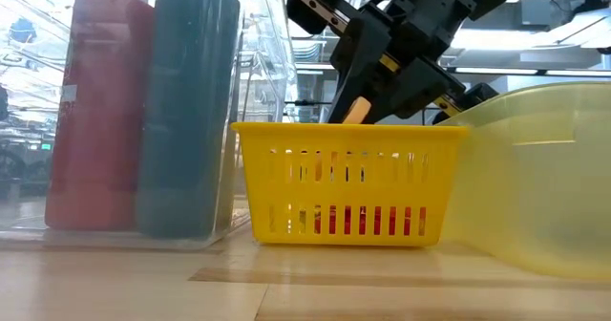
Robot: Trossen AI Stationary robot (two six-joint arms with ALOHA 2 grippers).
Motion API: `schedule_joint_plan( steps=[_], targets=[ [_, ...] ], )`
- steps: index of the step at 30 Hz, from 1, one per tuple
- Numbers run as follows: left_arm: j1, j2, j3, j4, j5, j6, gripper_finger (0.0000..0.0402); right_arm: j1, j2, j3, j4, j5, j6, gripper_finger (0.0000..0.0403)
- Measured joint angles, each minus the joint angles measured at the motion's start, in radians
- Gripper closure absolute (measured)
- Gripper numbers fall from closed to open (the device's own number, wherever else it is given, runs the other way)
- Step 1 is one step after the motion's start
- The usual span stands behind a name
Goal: Pick & Place Paint Supplies
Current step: Put the yellow scissors into the left yellow bin
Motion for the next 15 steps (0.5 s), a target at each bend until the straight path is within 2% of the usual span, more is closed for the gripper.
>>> schedule_joint_plan(
  steps=[15],
  targets=[
    [0.000, 0.000, 0.000, 0.000, 0.000, 0.000, 0.0402, 0.002, 0.000, 0.000, -0.004, 0.025, -0.006, 0.0358]
  ],
)
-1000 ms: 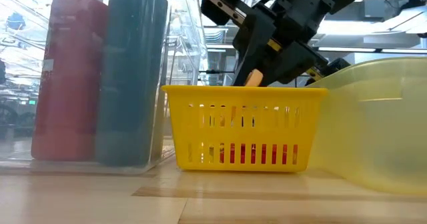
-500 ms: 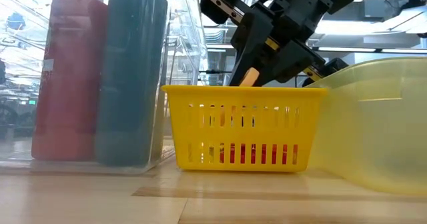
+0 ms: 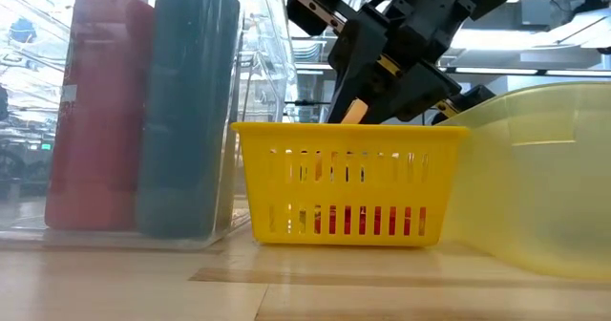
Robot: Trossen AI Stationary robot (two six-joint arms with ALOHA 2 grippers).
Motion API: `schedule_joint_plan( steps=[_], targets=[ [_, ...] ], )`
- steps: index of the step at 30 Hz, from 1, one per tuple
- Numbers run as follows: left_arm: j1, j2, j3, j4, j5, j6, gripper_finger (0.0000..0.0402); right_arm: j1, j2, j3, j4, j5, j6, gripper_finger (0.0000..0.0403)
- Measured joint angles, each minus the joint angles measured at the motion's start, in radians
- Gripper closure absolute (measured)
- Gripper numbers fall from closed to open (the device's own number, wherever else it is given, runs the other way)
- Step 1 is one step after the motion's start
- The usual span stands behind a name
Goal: Pick & Place Paint Supplies
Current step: Put the yellow scissors into the left yellow bin
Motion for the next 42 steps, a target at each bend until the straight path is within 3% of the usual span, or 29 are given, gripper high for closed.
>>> schedule_joint_plan(
  steps=[22, 34, 42],
  targets=[
    [0.000, 0.000, 0.000, 0.000, 0.000, 0.000, 0.0401, 0.002, 0.000, 0.000, 0.003, 0.024, -0.029, 0.0350],
    [0.000, 0.000, 0.000, 0.000, 0.010, -0.001, 0.0402, 0.010, 0.000, 0.001, -0.017, 0.074, -0.028, 0.0281],
    [0.000, 0.000, 0.000, 0.000, 0.013, -0.002, 0.0402, 0.023, -0.003, 0.001, -0.014, 0.165, -0.021, 0.0277]
  ],
)
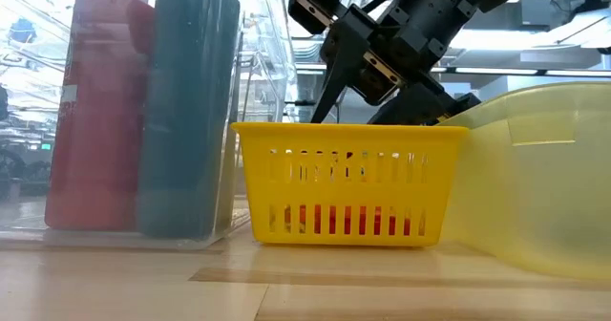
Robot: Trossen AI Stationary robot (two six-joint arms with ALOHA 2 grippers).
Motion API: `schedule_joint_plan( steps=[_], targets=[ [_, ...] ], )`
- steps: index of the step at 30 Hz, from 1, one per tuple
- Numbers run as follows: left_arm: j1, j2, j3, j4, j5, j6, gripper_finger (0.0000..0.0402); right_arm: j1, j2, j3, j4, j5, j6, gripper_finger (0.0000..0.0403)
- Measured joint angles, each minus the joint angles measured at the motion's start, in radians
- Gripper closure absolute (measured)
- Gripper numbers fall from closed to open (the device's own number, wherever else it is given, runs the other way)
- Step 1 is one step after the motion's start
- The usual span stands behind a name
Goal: Pick & Place Paint Supplies
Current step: Put the yellow scissors into the left yellow bin, then put the black paint brush into the right yellow bin
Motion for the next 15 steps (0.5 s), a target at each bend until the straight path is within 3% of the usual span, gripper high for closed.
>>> schedule_joint_plan(
  steps=[15],
  targets=[
    [0.000, 0.000, 0.000, 0.000, 0.002, 0.000, 0.0402, 0.039, -0.031, 0.001, -0.029, 0.133, 0.019, 0.0296]
  ],
)
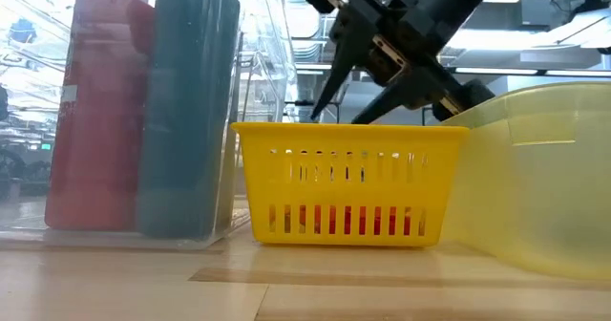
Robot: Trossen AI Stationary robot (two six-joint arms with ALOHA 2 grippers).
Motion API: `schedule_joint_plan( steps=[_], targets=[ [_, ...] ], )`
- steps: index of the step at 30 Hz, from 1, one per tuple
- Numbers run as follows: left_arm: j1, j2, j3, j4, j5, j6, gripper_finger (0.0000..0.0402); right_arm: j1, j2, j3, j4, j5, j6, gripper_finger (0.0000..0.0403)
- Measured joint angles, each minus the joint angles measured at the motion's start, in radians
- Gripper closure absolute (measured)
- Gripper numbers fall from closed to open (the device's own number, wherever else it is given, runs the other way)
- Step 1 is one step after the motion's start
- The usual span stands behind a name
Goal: Pick & Place Paint Supplies
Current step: Put the black paint brush into the right yellow bin
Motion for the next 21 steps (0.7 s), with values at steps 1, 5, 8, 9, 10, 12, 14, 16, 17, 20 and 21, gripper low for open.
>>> schedule_joint_plan(
  steps=[1, 5, 8, 9, 10, 12, 14, 16, 17, 20, 21],
  targets=[
    [0.000, 0.000, 0.000, 0.000, 0.000, 0.000, 0.0402, 0.002, -0.008, 0.000, -0.012, 0.011, -0.012, 0.0296],
    [0.000, 0.000, 0.000, 0.000, 0.000, 0.000, 0.0402, 0.005, -0.051, -0.001, -0.024, 0.059, -0.079, 0.0295],
    [0.000, 0.000, 0.000, 0.000, 0.000, 0.000, 0.0402, 0.005, -0.085, -0.001, -0.024, 0.084, -0.130, 0.0295],
    [0.000, 0.000, 0.000, 0.000, 0.000, 0.000, 0.0402, 0.005, -0.095, -0.001, -0.032, 0.088, -0.145, 0.0295],
    [0.000, 0.000, 0.000, 0.001, 0.000, 0.000, 0.0402, 0.005, -0.108, -0.001, -0.051, 0.094, -0.154, 0.0295],
    [0.000, 0.000, 0.000, 0.000, 0.000, 0.000, 0.0402, 0.005, -0.132, -0.001, -0.094, 0.116, -0.155, 0.0295],
    [0.000, 0.000, 0.000, 0.002, 0.000, -0.009, 0.0402, 0.011, -0.157, -0.001, -0.160, 0.159, -0.160, 0.0295],
    [0.000, 0.000, 0.000, 0.004, 0.000, -0.025, 0.0402, 0.017, -0.187, -0.001, -0.211, 0.203, -0.176, 0.0295],
    [0.000, 0.000, 0.000, 0.004, 0.000, -0.028, 0.0402, 0.019, -0.203, -0.001, -0.241, 0.222, -0.183, 0.0295],
    [0.000, 0.000, 0.000, 0.006, 0.000, -0.032, 0.0402, 0.025, -0.240, -0.001, -0.336, 0.255, -0.196, 0.0295],
    [0.000, 0.000, 0.000, 0.007, -0.001, -0.036, 0.0402, 0.025, -0.252, -0.001, -0.370, 0.260, -0.195, 0.0295]
  ],
)
